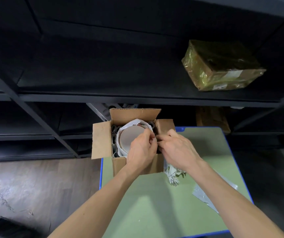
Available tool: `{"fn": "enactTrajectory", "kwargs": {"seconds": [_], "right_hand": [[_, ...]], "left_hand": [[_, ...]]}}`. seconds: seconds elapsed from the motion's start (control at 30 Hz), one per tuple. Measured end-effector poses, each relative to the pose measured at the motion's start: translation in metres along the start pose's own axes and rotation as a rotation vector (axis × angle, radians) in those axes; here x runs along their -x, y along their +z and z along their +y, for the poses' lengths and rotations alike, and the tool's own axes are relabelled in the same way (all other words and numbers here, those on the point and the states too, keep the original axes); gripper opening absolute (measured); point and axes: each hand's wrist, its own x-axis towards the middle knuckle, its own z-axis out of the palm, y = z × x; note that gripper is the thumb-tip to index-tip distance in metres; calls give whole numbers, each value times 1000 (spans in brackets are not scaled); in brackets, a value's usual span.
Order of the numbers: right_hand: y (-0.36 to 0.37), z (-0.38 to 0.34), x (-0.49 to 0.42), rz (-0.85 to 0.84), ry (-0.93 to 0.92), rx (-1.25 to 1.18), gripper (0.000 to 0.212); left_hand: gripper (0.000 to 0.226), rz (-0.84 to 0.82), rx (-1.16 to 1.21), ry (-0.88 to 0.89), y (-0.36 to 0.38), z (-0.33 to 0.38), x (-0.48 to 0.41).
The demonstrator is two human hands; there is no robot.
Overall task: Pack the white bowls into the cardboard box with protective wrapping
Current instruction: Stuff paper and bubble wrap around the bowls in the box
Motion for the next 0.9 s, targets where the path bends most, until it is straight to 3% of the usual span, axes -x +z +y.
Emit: {"fn": "enactTrajectory", "kwargs": {"seconds": [0.17,0.37,0.6,0.9], "right_hand": [[-6,-6,17,108,39,-65,19],[-8,-12,33,136,165,-187,16],[8,-32,46,220,230,-269,18],[9,-38,46,279,206,-277,15]], "left_hand": [[16,-78,-105,110,-9,-2,3],[24,-51,-264,297,-39,-14,28],[12,103,-361,296,-79,-52,51],[8,54,-361,298,-77,-51,61]]}}
